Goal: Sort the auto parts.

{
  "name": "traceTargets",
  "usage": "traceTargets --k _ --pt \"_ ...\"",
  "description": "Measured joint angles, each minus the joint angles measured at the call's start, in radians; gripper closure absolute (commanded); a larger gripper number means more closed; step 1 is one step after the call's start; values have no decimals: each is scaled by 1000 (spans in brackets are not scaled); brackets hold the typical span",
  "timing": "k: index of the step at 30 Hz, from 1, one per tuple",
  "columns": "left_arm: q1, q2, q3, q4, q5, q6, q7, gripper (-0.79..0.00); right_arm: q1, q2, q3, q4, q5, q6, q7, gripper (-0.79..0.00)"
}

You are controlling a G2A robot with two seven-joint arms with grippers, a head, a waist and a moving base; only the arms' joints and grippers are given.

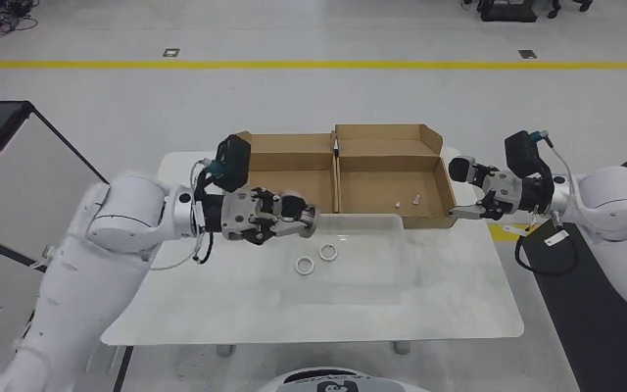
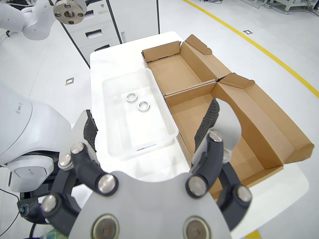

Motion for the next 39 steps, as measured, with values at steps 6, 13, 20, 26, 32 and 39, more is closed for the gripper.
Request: traceTargets --k 6,13,20,26,32,39 --pt "71 4 -8 7 -174 -84 90 0 0 0 0 0 0 0 0 -785" --pt "110 4 2 -15 -391 -147 153 0 0 0 0 0 0 0 0 -785" --pt "139 -12 -19 -31 -570 -147 154 0 0 0 0 0 0 0 0 -785" --pt "172 -38 -57 -51 -743 -147 92 0 0 0 0 0 0 0 0 -785" --pt "212 -70 -105 -68 -833 -147 35 0 0 0 0 0 0 0 0 -785" --pt "235 -89 -133 -85 -836 -147 36 0 0 0 0 0 0 0 0 -785"
